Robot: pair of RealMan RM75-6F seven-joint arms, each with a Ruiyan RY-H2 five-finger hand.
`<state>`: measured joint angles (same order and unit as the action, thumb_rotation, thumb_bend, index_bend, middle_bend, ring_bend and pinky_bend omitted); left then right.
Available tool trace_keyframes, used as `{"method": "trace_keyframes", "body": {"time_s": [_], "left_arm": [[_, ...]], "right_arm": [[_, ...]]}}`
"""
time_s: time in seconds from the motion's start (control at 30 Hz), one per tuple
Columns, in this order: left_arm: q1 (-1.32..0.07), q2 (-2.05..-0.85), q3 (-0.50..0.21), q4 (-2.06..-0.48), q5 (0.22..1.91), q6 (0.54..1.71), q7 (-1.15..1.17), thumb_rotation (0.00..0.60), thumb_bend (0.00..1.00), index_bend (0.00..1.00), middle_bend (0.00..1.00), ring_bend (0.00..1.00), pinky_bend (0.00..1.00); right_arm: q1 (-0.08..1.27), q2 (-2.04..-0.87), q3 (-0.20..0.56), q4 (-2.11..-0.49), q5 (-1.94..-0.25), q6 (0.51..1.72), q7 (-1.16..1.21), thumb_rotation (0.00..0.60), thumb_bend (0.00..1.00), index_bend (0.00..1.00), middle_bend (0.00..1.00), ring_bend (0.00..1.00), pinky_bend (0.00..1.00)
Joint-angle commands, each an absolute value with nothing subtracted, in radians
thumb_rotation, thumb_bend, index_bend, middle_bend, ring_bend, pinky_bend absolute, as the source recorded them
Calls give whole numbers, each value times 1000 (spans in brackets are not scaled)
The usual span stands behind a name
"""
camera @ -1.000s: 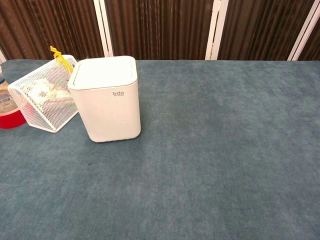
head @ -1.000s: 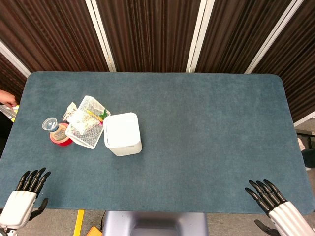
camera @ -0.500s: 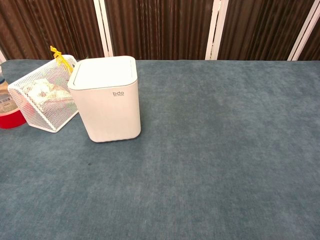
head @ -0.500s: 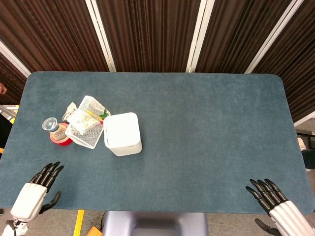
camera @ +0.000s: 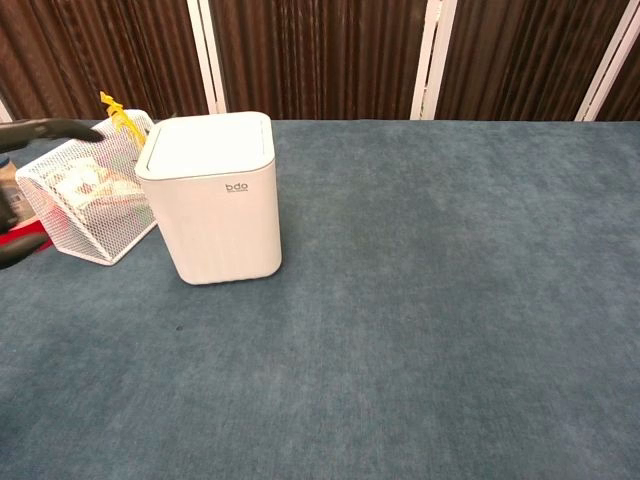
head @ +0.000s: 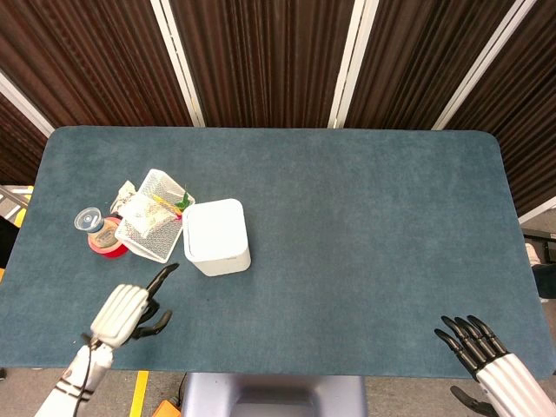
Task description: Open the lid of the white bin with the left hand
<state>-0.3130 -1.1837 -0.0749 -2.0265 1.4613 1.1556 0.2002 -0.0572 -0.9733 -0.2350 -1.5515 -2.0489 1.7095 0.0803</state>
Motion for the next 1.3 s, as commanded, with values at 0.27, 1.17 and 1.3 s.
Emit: {"method": "trace_keyframes", "body": {"time_s": [0.27, 1.17, 1.3], "left_arm": [[-589, -1314, -227, -2151, 908, 1054, 567, 600, 444, 0, 1000, 1000, 1000], [-781, -1354, -194, -2135, 631, 1163, 670, 600, 445, 0, 1000, 1000, 1000], [-795, -1341, -174, -2129, 602, 1144, 672, 600, 444, 0, 1000, 1000, 1000]], "right_arm": [[-57, -961, -237, -1539, -2052, 1733, 121, 600, 312, 0, 0, 0, 0], [-66, -953, -233, -1522, -2048, 1768, 162, 600, 311, 0, 0, 0, 0], [-67, -953, -232, -1523, -2048, 1768, 159, 600, 311, 0, 0, 0, 0]]}}
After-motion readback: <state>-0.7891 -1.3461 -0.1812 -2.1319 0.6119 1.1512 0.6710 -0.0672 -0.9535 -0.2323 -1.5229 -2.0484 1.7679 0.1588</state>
